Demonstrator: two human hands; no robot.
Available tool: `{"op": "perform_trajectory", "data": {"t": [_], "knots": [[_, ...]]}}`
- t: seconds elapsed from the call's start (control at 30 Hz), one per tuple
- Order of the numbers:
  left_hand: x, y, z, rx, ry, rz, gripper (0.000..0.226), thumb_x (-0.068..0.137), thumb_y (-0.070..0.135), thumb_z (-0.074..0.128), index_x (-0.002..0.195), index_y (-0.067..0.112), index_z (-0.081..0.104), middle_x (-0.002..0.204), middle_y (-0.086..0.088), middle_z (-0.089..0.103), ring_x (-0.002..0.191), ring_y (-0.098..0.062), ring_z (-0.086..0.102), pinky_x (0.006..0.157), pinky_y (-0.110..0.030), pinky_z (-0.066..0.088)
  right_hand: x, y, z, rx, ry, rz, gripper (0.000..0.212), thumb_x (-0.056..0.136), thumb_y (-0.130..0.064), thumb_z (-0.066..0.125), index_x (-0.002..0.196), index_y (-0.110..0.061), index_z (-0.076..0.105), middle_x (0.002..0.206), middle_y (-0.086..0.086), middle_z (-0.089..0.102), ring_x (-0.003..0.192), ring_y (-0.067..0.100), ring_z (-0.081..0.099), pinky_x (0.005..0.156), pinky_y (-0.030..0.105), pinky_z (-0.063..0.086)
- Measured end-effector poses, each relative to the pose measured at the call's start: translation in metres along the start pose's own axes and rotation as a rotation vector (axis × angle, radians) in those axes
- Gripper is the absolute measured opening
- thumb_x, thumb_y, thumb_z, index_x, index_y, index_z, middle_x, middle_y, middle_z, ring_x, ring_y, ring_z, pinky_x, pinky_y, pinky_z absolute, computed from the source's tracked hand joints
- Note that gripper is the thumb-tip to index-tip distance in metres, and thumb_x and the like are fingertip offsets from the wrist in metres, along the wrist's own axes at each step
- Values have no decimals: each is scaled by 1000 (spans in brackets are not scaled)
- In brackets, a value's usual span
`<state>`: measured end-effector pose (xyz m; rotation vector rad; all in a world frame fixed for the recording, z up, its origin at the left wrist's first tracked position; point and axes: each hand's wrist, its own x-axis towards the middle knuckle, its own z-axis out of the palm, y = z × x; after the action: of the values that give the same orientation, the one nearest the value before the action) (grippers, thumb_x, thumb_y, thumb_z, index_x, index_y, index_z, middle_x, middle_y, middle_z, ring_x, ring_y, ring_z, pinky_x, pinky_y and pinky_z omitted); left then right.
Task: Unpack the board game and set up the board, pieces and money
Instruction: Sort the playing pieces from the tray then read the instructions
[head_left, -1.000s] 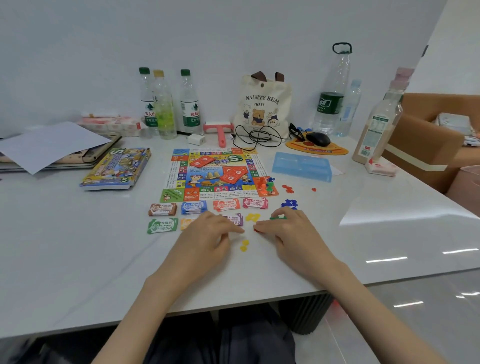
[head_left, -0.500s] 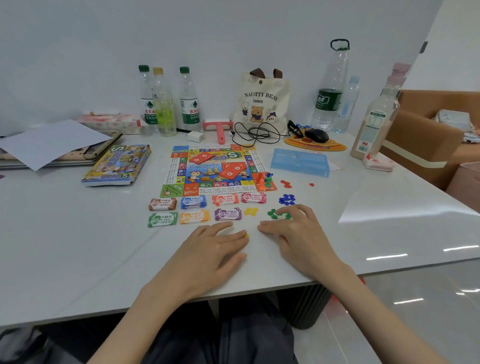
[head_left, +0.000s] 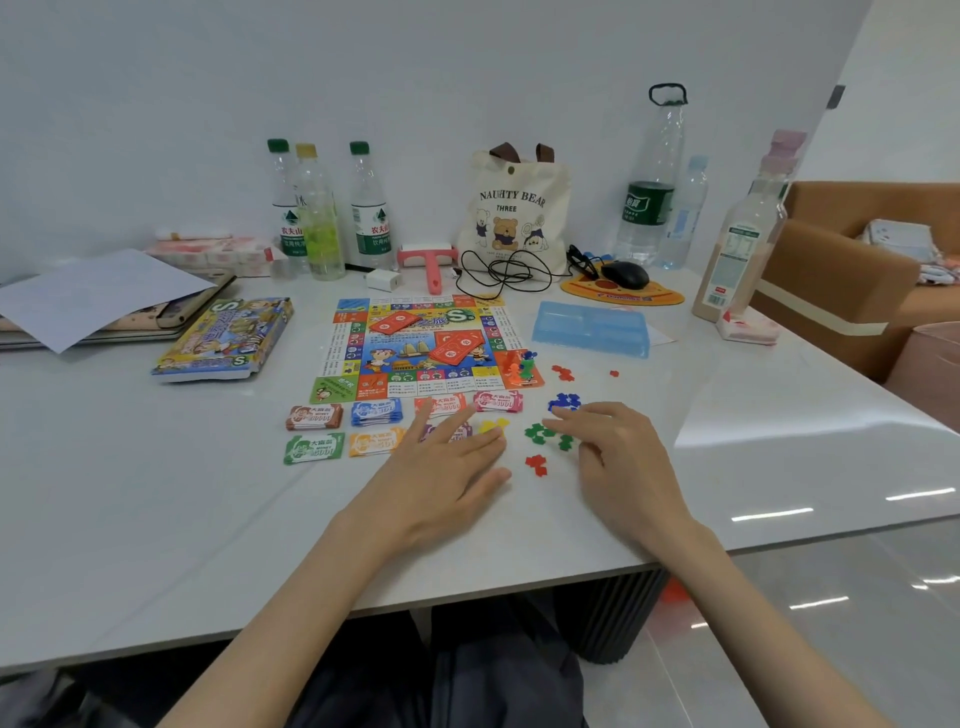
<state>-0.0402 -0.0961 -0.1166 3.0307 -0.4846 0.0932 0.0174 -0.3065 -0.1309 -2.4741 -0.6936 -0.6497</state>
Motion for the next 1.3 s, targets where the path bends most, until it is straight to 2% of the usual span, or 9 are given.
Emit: {"op": "perform_trajectory", "data": {"t": [0.07,0.17,0.37,0.47,0.57,0.63,0.8,1.03,1.3], "knots": [[3,0,0,-10,66,10,69,92,59,-1,151,33,22,157,21,17,145,-1,-11,116,-36,-20,6,4,-5,54,-13,55,48,83,8,46,114,-19,72,121,-5,67,114,20,56,101,30,40],[7,0,-1,-5,120,-31,81,84,62,-8,152,30,21,157,17,19,146,0,-6,116,-31,-19,18,12,-9,99,-57,169,50,88,7,42,123,-19,66,133,-5,59,126,17,48,105,22,31],[15,5,-2,34,24,-114,72,94,62,6,154,23,17,160,10,12,146,-3,-10,116,-34,-19,54,37,3,72,-174,324,51,96,-1,37,141,-22,47,149,-3,44,139,17,35,114,29,24],[20,5,1,18,-4,-119,73,94,63,5,153,23,17,160,10,14,146,-2,-10,118,-35,-17,68,41,7,59,-267,314,49,99,-6,34,144,-22,42,150,-3,42,140,18,33,114,29,23],[22,4,4,-4,-18,-114,73,94,63,1,153,24,18,160,10,14,145,-1,-10,118,-35,-15,79,41,8,5,-431,253,46,104,-15,26,148,-22,35,155,-3,32,145,23,23,117,31,14],[22,3,5,-25,2,-103,80,86,61,-7,153,26,19,159,12,16,145,0,-10,118,-34,-16,87,46,12,-14,-517,244,46,106,-21,20,151,-22,29,158,-5,25,147,20,16,118,31,7],[20,6,1,-90,38,-63,91,75,59,-16,153,27,17,159,14,12,137,7,-17,116,-30,-20,96,58,22,-79,-667,216,49,105,-27,16,154,-24,17,161,-6,13,149,21,6,122,37,3],[21,6,-3,-122,85,-55,93,70,57,-15,153,27,13,159,16,8,136,9,-18,115,-28,-21,83,59,10,-203,-654,140,52,104,-29,17,155,-19,12,161,-3,10,149,14,6,117,27,-5],[20,9,2,-171,114,-44,89,73,55,-12,153,27,14,159,16,10,136,10,-15,111,-21,-24,61,52,-14,-248,-637,171,50,105,-29,18,154,-18,18,161,-2,15,149,18,6,116,24,0]]}}
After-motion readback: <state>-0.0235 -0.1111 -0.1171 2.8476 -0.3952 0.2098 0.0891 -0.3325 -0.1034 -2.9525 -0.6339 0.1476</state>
